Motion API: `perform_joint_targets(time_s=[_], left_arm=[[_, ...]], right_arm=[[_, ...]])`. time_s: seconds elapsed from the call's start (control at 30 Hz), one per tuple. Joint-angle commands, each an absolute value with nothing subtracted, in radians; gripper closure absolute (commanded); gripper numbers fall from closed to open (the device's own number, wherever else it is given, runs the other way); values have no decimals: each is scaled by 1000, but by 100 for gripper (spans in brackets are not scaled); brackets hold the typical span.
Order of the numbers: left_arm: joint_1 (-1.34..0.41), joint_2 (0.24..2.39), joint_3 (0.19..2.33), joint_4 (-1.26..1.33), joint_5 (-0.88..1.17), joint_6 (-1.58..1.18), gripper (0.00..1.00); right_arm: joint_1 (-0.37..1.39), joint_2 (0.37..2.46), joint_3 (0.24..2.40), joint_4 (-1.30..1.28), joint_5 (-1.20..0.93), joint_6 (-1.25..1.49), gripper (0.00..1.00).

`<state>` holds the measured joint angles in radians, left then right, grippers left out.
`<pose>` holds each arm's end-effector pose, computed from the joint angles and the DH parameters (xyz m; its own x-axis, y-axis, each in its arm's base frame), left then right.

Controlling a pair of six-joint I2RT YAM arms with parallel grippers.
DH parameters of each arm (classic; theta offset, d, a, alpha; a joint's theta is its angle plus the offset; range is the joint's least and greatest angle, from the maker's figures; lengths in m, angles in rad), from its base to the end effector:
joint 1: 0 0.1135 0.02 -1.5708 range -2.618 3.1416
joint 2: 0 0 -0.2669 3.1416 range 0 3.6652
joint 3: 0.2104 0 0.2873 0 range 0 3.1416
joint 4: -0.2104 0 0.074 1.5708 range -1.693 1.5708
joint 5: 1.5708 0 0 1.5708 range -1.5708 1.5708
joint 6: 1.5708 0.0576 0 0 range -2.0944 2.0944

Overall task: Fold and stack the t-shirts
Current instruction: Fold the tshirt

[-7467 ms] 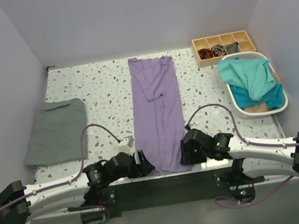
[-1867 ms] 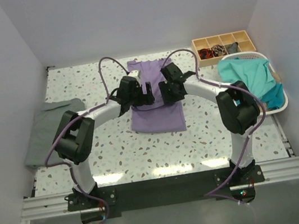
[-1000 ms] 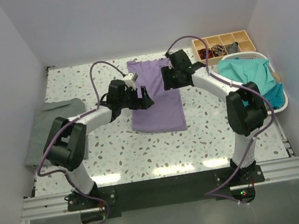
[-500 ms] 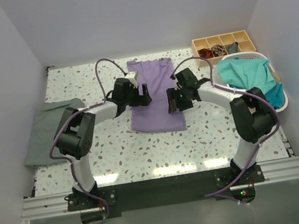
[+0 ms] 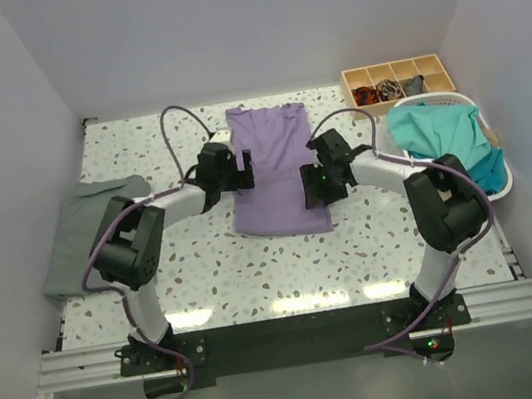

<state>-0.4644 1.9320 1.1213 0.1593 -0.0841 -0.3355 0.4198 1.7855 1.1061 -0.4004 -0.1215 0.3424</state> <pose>0.4098 -0.1999 0.1212 -0.6391 -0.0468 -0.7677 0.1866 0.9589 -0.2137 0.3579 0.1674 0.1287 -0.9119 -0.0420 -0.4083 -0.1599 0.9526 0.2590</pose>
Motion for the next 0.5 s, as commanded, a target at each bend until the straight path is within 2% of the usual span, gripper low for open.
perform_joint_targets(time_s=[0.0, 0.3, 0.47], left_arm=[[-454, 1714, 1001, 181, -215, -318, 0], [-488, 1421, 596, 302, 18, -466, 0], [-555, 1382, 491, 350, 2, -506, 1]], right_arm=[[419, 1662, 1100, -425, -43, 315, 37], [417, 1543, 982, -413, -146, 347, 36], [417, 1513, 908, -374, -156, 368, 36]])
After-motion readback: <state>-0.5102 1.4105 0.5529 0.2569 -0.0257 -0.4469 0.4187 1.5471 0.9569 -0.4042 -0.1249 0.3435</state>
